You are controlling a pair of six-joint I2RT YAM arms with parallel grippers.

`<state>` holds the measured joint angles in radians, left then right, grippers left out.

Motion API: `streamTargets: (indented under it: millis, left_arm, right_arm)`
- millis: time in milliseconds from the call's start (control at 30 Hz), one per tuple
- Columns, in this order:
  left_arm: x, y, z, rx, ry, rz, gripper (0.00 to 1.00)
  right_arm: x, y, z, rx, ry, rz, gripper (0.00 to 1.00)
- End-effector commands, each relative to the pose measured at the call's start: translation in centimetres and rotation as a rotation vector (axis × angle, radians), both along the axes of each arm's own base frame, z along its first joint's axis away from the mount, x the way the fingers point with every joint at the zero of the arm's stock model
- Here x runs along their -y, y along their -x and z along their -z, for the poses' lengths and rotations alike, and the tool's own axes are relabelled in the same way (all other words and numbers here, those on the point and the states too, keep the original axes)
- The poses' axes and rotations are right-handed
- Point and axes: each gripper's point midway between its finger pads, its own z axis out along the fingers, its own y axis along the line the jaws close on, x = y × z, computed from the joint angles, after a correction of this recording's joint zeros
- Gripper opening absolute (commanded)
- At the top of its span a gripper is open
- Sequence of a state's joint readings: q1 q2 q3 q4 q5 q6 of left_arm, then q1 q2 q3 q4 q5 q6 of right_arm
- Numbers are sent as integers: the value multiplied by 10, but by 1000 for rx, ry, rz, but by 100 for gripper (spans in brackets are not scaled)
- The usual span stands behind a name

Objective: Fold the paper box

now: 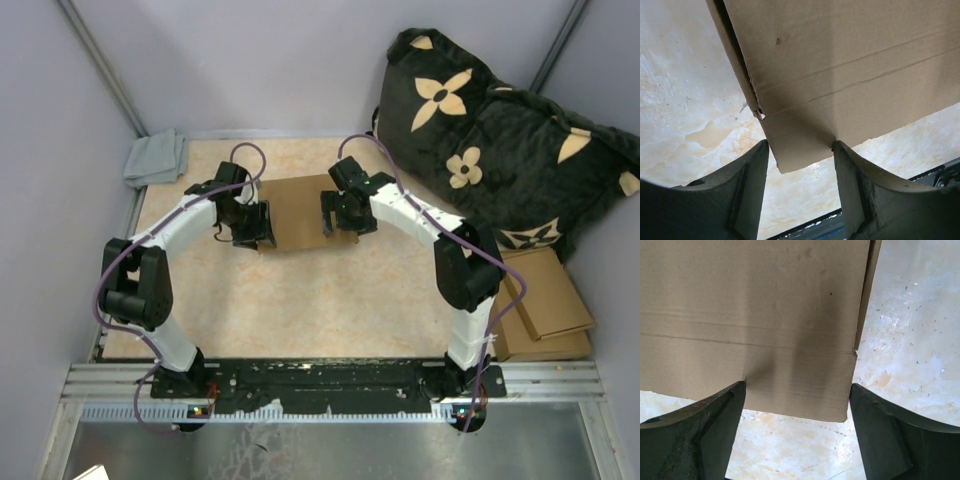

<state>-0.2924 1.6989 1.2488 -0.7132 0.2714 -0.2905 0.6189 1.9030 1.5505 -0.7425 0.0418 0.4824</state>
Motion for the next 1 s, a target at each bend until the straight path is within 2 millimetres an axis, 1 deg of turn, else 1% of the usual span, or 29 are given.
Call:
streamTargets:
  millis: [0, 133, 400, 600, 800, 900, 967]
  left_arm:
    - [3, -6, -1, 15, -7, 14, 60]
    - [1, -6, 4, 7, -16, 11, 60]
    - [-3, -4, 14, -5, -42, 7, 59]
    - [-5, -3, 24, -17, -54, -1, 58]
    - [-18, -9, 34, 0, -124, -44, 56]
    - [-22, -14, 35, 13, -151, -70, 55]
    - [-24, -16, 33, 23, -160, -82, 55]
  right_arm:
    - [-7, -14, -5, 69, -21, -6, 85]
    - [-9, -19, -1, 82, -26, -3, 85]
    - [-9, -24, 7, 92, -28, 2, 85]
    - [-7, -26, 18, 85, -14, 8, 85]
    - [-4, -28, 31, 88, 4, 22, 86]
    - [-4, -31, 31, 106, 2, 28, 86]
    - [-4, -33, 26, 121, 0, 32, 86]
